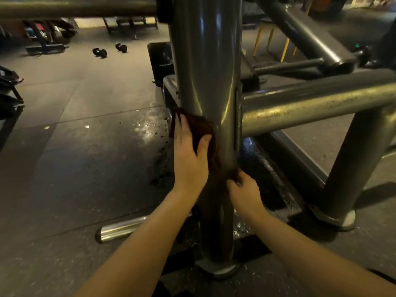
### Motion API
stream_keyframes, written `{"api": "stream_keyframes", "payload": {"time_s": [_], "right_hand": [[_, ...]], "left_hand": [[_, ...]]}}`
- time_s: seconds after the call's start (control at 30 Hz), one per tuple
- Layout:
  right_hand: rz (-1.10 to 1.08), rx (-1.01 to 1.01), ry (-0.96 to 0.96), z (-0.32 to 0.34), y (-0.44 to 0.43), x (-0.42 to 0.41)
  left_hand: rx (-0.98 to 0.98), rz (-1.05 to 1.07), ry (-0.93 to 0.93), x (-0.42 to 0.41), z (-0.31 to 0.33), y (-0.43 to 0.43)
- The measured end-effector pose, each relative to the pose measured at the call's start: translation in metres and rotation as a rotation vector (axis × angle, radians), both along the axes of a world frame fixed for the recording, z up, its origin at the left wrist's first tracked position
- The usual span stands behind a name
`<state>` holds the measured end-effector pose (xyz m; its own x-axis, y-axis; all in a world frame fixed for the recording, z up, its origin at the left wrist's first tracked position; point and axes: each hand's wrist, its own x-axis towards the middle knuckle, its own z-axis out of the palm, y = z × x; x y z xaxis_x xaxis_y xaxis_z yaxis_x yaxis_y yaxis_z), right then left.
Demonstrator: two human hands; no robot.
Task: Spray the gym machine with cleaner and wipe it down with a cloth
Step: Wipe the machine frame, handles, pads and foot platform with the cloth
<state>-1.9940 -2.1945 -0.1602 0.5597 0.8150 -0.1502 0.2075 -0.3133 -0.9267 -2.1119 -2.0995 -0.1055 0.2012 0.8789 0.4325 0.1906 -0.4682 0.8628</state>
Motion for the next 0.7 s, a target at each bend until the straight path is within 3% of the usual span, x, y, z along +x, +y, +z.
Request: {"api": "stream_keyframes", "payload": {"time_s": [0.17,0.3,0.4,0.57,0.7], "right_hand": [[0.008,-0.012,-0.006,-0.006,-0.003,0.003],[-0.033,0.009,0.004,-0.013,-0.003,0.006],[-0.05,0.019,0.029,-0.013,-0.003,0.008],[-0.021,0.035,0.024,-0.022,-0.003,0.009],[-0.024,0.047,0.036,-0.03,-0.004,0.011]], "left_hand": [[-0.023,0.098,0.065,0.005,-0.055,-0.027],[-0.323,0.065,0.112,-0.01,-0.118,-0.055],[-0.414,0.026,0.088,-0.022,-0.115,-0.043],[-0.252,0.032,-0.048,-0.009,-0.064,-0.015],[-0.173,0.05,0.021,-0.006,-0.089,-0.032]]}}
